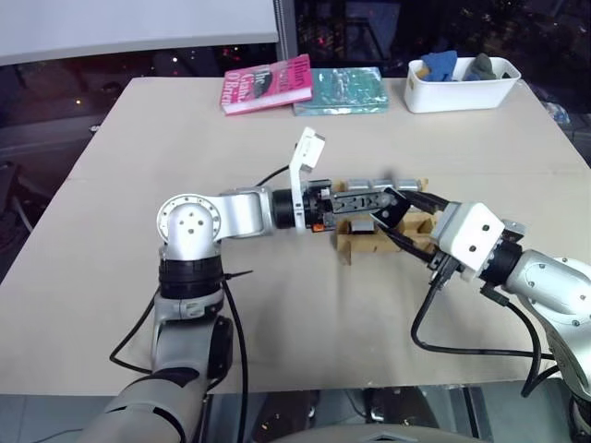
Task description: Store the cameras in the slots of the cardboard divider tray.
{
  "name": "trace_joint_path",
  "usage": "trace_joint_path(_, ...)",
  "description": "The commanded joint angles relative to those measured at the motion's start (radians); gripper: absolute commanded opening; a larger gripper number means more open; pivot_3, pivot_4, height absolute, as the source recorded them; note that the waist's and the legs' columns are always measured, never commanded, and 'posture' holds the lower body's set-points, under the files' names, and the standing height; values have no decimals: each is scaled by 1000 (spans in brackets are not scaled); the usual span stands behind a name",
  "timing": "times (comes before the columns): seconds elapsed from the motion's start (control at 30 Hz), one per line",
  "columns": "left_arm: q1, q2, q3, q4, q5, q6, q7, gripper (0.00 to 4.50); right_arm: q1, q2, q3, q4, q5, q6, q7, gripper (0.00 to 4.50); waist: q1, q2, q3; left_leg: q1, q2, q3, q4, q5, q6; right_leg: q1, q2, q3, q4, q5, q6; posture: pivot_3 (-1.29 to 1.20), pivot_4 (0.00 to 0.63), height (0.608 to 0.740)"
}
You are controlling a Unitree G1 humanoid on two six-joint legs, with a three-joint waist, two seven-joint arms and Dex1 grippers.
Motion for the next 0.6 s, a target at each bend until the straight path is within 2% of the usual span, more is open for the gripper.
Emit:
trace_joint_path(0.03, -20, 4, 18, -2, -39, 11, 19, 715, -19, 8, -5, -34, 23, -10, 5, 1881, 0, 0, 0, 0, 0, 0, 0, 0, 0, 0, 0, 0, 0, 0, 0, 0, 150, 740)
trace_joint_path(0.1, -23, 5, 19, 2, -51, 11, 28, 717, -21, 10, -6, -33, 41, -1, 12, 1881, 0, 0, 0, 0, 0, 0, 0, 0, 0, 0, 0, 0, 0, 0, 0, 0, 150, 740)
trace_joint_path(0.13, -24, 6, 20, 3, -54, 10, 30, 717, -23, 8, -6, -31, 36, -6, 10, 2679, 0, 0, 0, 0, 0, 0, 0, 0, 0, 0, 0, 0, 0, 0, 0, 0, 150, 740)
trace_joint_path(0.2, -27, 14, 13, -4, -34, -11, 13, 717, -18, -5, 3, -23, 14, -26, 14, 3182, 0, 0, 0, 0, 0, 0, 0, 0, 0, 0, 0, 0, 0, 0, 0, 0, 150, 740)
trace_joint_path(0.27, -34, 27, 2, -2, 11, -51, -21, 717, 1, -4, -4, -22, 9, -19, 7, 4246, 0, 0, 0, 0, 0, 0, 0, 0, 0, 0, 0, 0, 0, 0, 0, 0, 150, 740)
trace_joint_path(0.3, -40, 37, -9, 3, 44, -79, -48, 717, 17, 1, -18, -25, 17, -4, -1, 4395, 1, 0, 0, 0, 0, 0, 0, 0, 0, 0, 0, 0, 0, 0, 0, 0, 150, 740)
trace_joint_path(0.33, -51, 50, -26, 17, 91, -121, -85, 717, 42, 13, -55, -27, 34, 11, -14, 4395, 2, 0, 0, 0, 0, 0, 0, 0, 0, 0, 0, 0, 0, 0, 0, 0, 150, 740)
trace_joint_path(0.4, -77, 98, -110, 45, 227, -239, -211, 717, 95, 81, -200, -10, 213, 39, -11, 4395, 3, 0, 0, 0, -1, -1, 0, 0, -1, 0, 0, -1, 0, 0, 0, 0, 150, 740)
trace_joint_path(0.47, -109, 129, -203, 93, 355, -359, -343, 717, 154, 66, -324, 17, 312, 26, 64, 4395, 3, 0, 0, 0, -2, 0, -1, 0, -1, 1, 1, -1, 0, 0, 0, 0, 150, 740)
trace_joint_path(0.6, -188, 125, -369, 245, 575, -588, -565, 717, 234, -4, -542, 92, 523, 38, 214, 4395, 7, 0, 0, 0, -4, 0, -1, 0, 0, 1, 1, -1, -1, 0, 0, 0, 150, 740)
